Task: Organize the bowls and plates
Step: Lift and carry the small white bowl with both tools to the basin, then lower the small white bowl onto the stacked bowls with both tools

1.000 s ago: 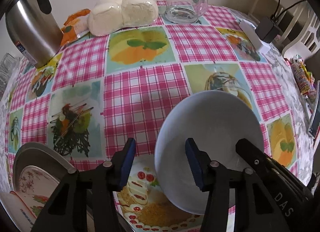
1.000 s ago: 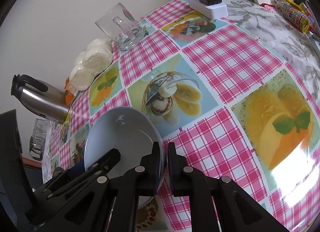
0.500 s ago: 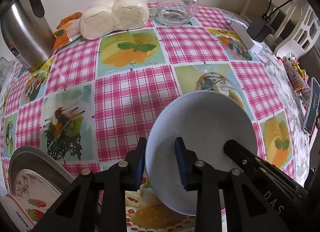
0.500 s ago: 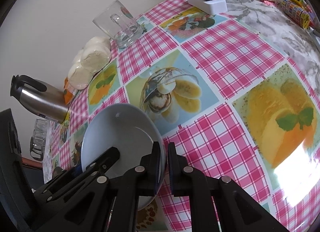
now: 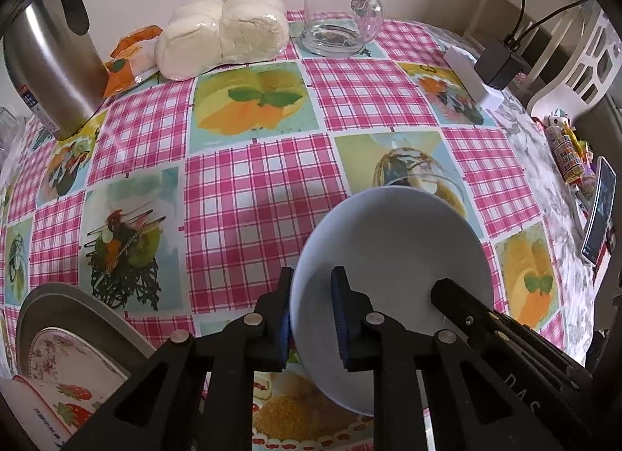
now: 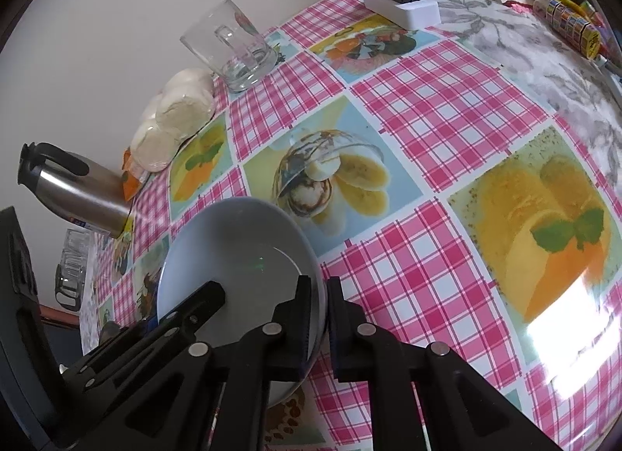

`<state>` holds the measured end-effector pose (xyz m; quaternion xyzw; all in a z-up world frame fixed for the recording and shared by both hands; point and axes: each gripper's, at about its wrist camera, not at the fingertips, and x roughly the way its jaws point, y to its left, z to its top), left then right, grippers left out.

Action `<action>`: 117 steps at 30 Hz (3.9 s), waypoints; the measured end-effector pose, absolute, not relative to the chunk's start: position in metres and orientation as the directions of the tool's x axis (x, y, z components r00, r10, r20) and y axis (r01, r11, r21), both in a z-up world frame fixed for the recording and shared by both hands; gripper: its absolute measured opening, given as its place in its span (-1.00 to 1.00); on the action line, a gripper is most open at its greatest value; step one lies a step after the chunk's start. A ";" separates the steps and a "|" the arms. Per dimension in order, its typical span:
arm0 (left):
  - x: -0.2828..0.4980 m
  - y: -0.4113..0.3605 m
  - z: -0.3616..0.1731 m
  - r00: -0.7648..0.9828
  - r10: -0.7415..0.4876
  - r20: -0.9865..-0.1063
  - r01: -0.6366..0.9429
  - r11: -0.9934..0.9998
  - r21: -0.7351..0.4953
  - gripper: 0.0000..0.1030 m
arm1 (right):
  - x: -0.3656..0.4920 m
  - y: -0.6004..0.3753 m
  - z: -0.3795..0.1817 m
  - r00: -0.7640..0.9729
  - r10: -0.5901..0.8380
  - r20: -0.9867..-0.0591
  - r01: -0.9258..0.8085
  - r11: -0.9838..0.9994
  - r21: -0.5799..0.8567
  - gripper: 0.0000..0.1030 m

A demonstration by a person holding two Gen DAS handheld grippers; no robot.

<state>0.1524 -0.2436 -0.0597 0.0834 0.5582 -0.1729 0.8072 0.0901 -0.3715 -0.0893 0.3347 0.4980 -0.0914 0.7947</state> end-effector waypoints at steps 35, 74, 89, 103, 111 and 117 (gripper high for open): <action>0.127 -0.164 0.065 0.529 -0.267 -0.805 0.315 0.943 -0.105 -0.62 | 0.075 -0.304 0.041 0.671 0.158 -0.724 0.313 0.825 0.470 -0.79; 0.083 -0.027 0.069 0.530 -0.252 -0.810 0.122 0.968 -0.221 -0.60 | 0.057 -0.173 0.053 0.618 0.241 -0.748 0.115 0.914 0.390 -0.75; 0.077 -0.017 0.046 0.470 -0.243 -0.849 0.093 0.970 -0.227 -0.60 | 0.051 -0.155 0.028 0.535 0.233 -0.812 0.105 0.936 0.337 -0.74; 0.081 -0.013 0.042 0.469 -0.228 -0.853 0.065 0.972 -0.224 -0.60 | 0.053 -0.148 0.026 0.525 0.222 -0.822 0.094 0.944 0.316 -0.70; 0.082 -0.014 0.041 0.484 -0.226 -0.845 0.060 0.972 -0.225 -0.61 | 0.052 -0.150 0.029 0.537 0.229 -0.812 0.089 0.942 0.325 -0.55; 0.083 -0.014 0.041 0.488 -0.219 -0.845 0.057 0.974 -0.220 -0.61 | 0.052 -0.154 0.030 0.544 0.245 -0.802 0.087 0.935 0.344 -0.50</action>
